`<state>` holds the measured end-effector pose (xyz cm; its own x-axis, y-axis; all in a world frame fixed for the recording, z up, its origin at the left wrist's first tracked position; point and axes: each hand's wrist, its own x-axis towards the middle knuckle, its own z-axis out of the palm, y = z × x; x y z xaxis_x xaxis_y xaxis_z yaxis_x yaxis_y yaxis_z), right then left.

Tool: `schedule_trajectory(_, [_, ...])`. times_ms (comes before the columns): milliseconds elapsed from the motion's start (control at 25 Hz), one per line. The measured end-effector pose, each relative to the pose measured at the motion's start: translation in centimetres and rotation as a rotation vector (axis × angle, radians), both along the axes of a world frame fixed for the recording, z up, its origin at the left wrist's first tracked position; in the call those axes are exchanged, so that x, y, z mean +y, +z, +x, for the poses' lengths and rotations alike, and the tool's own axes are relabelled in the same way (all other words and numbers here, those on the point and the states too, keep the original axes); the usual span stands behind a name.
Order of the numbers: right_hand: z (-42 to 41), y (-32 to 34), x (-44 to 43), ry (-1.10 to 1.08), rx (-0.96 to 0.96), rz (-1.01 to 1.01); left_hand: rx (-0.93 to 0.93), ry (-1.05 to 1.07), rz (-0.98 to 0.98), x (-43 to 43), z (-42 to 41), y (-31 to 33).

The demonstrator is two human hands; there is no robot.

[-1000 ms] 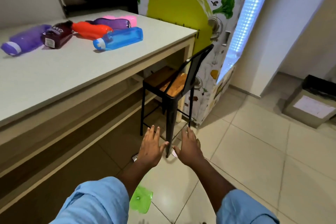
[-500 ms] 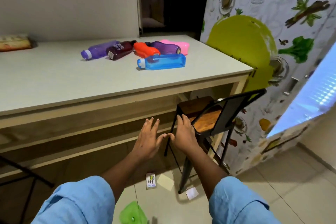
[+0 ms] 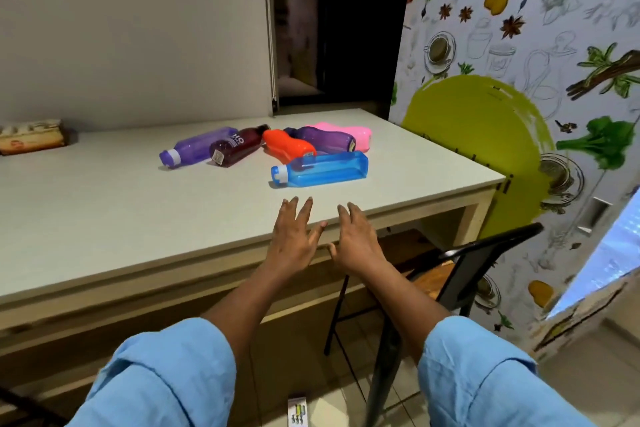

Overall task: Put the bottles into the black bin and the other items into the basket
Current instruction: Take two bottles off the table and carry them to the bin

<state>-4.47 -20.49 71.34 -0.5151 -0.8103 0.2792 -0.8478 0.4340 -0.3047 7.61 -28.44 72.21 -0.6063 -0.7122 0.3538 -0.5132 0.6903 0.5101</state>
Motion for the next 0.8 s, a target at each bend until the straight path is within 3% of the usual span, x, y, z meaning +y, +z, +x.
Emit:
schedule_trajectory(120, [-2.4, 1.6, -2.7, 0.017, 0.059, 0.034, 0.060, 0.060, 0.057, -2.8, -1.5, 1.8])
schedule_trajectory(320, [-7.4, 4.8, -6.8, 0.060, 0.137, 0.034, 0.107, 0.306, 0.348, -4.9, -4.0, 2.9])
schedule_trajectory(440, [-10.9, 7.5, -10.5, 0.104, 0.177, -0.016, 0.244, 0.399, 0.735, -6.2, -6.9, 4.5])
schedule_trajectory(600, [-14.2, 10.0, -16.2, 0.133, 0.092, -0.091, 0.740, 0.359, 1.382, -7.7, -11.4, 8.2])
schedule_trajectory(800, [-17.5, 11.7, -24.0, 0.213, 0.013, -0.031, 0.813, 0.591, 1.603, -10.8, -17.5, 9.7])
